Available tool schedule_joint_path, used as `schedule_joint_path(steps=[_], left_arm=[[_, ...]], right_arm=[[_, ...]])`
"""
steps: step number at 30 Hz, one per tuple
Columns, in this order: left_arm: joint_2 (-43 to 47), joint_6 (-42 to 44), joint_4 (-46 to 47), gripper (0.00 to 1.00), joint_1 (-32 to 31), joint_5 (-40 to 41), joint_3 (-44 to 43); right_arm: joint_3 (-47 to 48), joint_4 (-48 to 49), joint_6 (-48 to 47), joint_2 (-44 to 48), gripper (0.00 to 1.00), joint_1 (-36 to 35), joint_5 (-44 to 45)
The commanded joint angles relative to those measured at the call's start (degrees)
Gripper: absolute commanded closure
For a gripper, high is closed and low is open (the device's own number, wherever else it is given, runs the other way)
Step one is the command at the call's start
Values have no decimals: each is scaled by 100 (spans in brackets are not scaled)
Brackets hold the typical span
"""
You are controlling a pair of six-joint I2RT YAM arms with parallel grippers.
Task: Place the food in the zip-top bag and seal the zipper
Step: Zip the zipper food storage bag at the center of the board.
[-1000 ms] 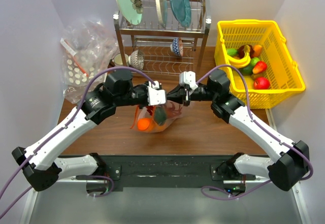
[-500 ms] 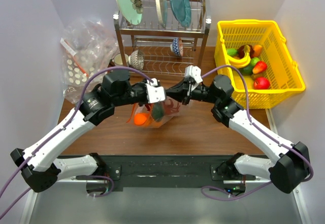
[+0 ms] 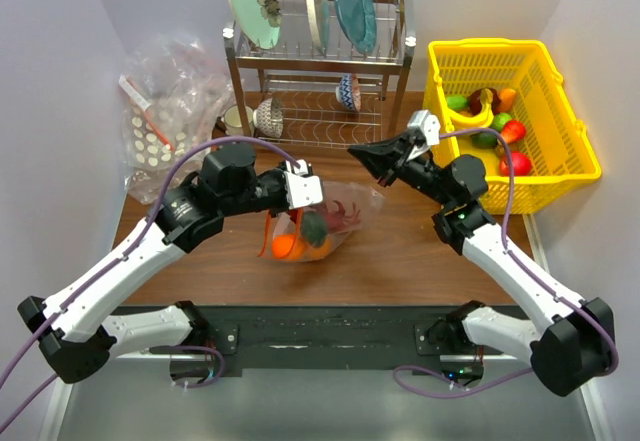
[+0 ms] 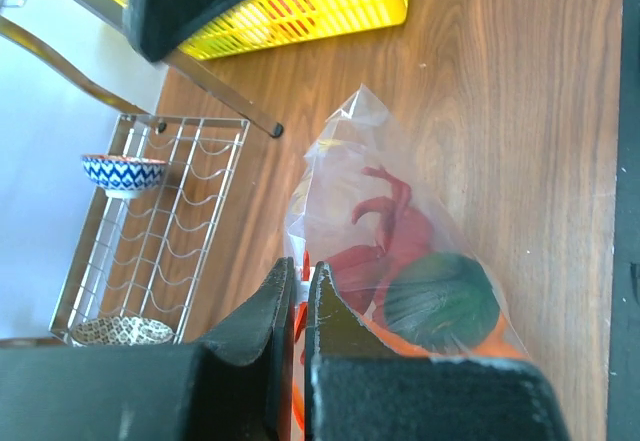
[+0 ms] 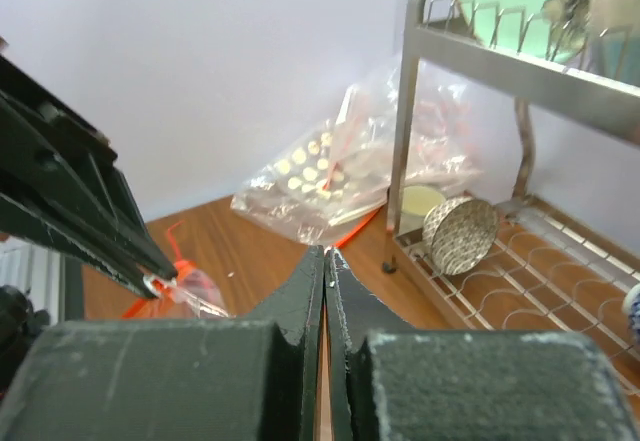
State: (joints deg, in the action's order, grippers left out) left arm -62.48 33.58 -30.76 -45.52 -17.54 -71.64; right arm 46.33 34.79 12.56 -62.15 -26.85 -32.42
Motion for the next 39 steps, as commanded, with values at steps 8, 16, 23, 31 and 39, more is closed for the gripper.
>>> schedule_joint_path(steps=[8,16,23,31,39], left_arm=[[69,-45,176,100,8,-109,-315],[-177,8,-52,100,-1,-601,-746],[-247,-10,-53,100,-1,-742,-834],[-256,34,-53,100,-1,-689,-1001],[-318,34,-9,100,-1,-742,-993]], right_arm=[[720,-1148,-1402,-325,56,-100,-1943],[1555,-3354,-3408,-587,51,-690,-1899],[1695,-3417,-3470,-781,54,-804,-2039],[1810,-3786,-3708,-913,56,-848,-2198],[1819,-3496,-3278,-904,100,-839,-2312]])
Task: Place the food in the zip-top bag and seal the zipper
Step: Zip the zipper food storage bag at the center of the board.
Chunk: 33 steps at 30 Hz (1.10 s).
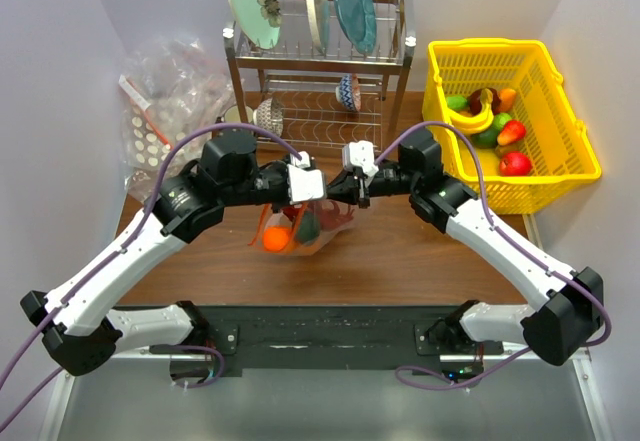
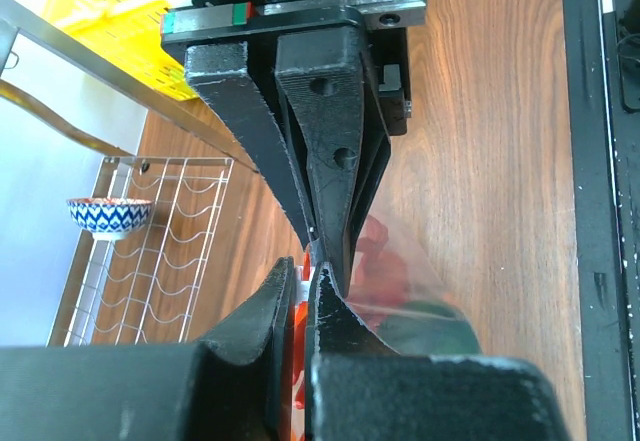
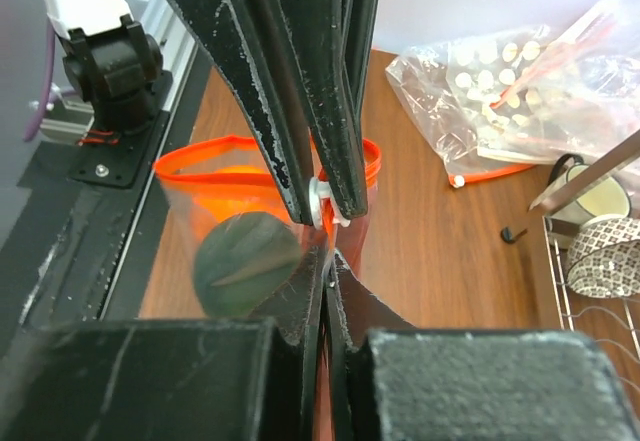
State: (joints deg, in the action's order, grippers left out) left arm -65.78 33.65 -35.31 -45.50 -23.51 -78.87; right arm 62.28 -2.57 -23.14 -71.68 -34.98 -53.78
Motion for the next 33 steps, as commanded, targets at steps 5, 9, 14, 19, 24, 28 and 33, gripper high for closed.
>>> schedule_joint_path(steps=[5,9,14,19,24,28,33], left_arm=[[100,-121,630,100,-3,83,-111],[337,-376,1068,81,-3,416,292],[548,-605,1316,73,-3,680,627],[636,-974,1588,70,-3,883,829],[724,-1124,1861,71,-3,1032,970],[698,-1133,1931,70,6,1032,1014],[637,-1176,2010,93,6,971,1023]], right_arm=[[223,644,739,75,100,-26,42],[206,879,1214,40,100,-26,315],[-5,1548,1978,23,100,-18,579],[-146,2041,2278,-13,100,-26,623],[-164,2138,2270,-39,100,-26,606],[-172,2190,2437,-22,100,-18,570],[-208,2191,2445,22,100,-17,561]])
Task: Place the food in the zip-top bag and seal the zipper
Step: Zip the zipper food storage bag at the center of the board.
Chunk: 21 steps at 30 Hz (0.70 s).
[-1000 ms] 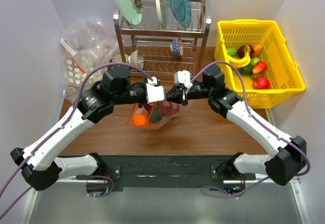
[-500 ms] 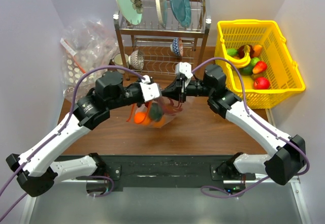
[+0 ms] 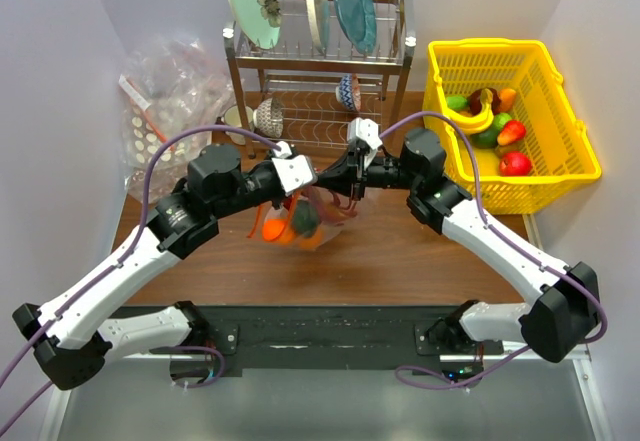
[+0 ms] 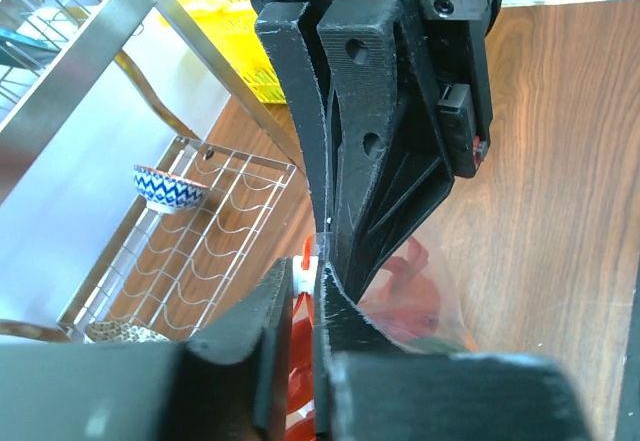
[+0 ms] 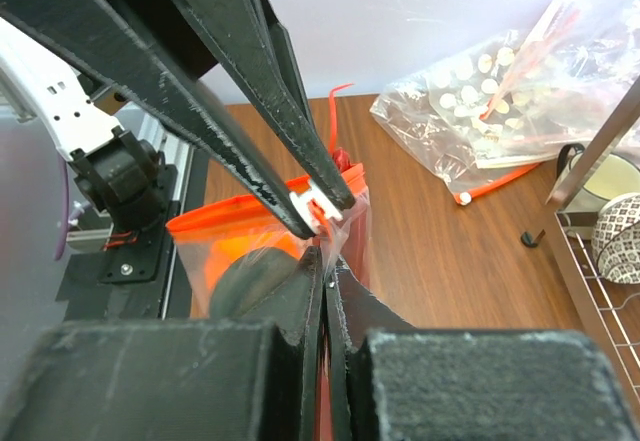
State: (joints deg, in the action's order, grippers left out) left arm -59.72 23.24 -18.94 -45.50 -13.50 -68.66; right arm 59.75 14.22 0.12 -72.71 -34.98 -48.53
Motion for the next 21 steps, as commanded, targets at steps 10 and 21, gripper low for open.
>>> schedule_joint_path(steps=[10,21], left_arm=[[83,-794,426,100,181,251,116],[163,-1076,532,100,840,-399,494]], right_arm=[[-489,1380,785,590,100,166,1089],[-1501,3877,2747,521,100,817,1478]])
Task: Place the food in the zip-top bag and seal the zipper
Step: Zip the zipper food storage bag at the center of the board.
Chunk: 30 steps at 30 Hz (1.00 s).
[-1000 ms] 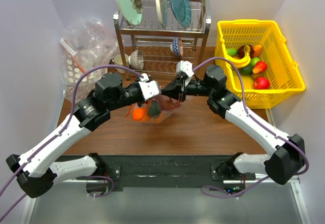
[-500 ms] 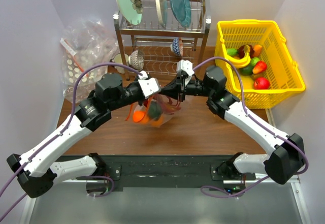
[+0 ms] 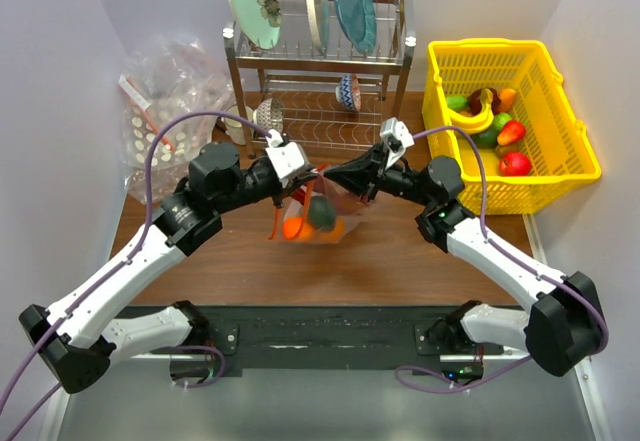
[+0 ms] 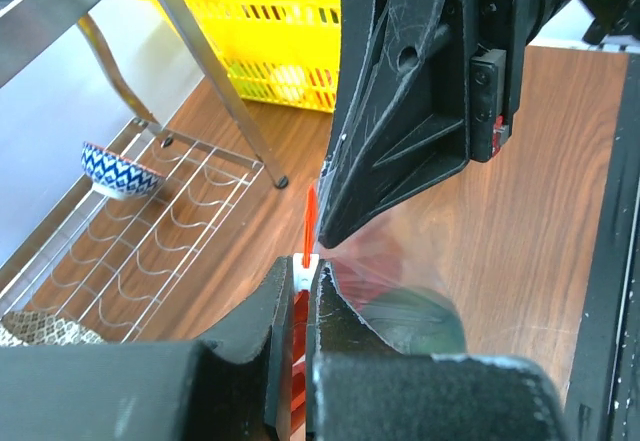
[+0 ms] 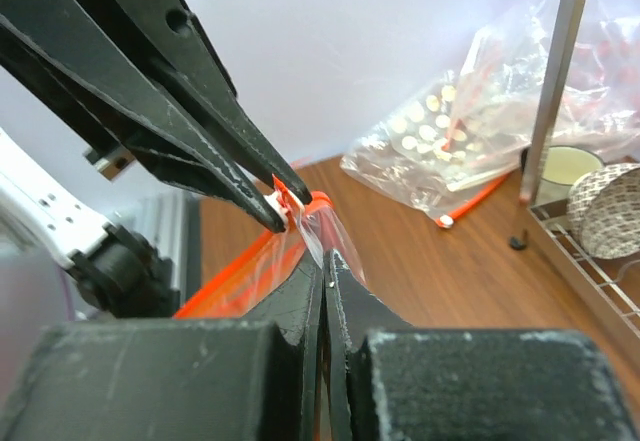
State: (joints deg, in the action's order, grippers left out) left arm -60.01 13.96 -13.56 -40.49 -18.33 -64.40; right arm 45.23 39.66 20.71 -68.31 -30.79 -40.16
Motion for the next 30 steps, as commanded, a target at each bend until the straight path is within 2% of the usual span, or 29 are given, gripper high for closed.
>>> schedule_joint_path(steps=[1,15,18,19,22,23,24,26,28,29,30], left_arm=[[191,-139,-6,100,384,49,68],[33,-139,-226,100,533,-153,60],[-46,-69,-313,100,533,-259,-115],[-90,-8,-488,100,533,-303,-221],[-344,133,-918,100,533,-478,-748],[-432,186,-1016,100,533,-566,-862],[-468,282,-1095,100,533,-758,-1046],[-573,353,-1315,100,533,-935,-1258],[-635,450,-1465,100,533,-1111,-1364],[-696,468,-1517,100,525,-1146,-1469],[-731,520,-1640,100,525,-1190,-1531]], right_arm=[[-119,1377,732,90,100,467,693],[-340,1360,812,178,100,837,1177],[-270,1185,646,91,100,837,976],[-121,950,575,-49,83,837,592],[-15,894,443,-243,60,829,19],[-58,973,443,-279,46,820,-209],[-102,1095,425,-314,41,811,-359],[-112,1185,286,-436,23,785,-858],[38,940,83,-507,18,706,-1212],[73,825,-144,-542,5,671,-1387],[160,694,-268,-543,4,592,-1459]])
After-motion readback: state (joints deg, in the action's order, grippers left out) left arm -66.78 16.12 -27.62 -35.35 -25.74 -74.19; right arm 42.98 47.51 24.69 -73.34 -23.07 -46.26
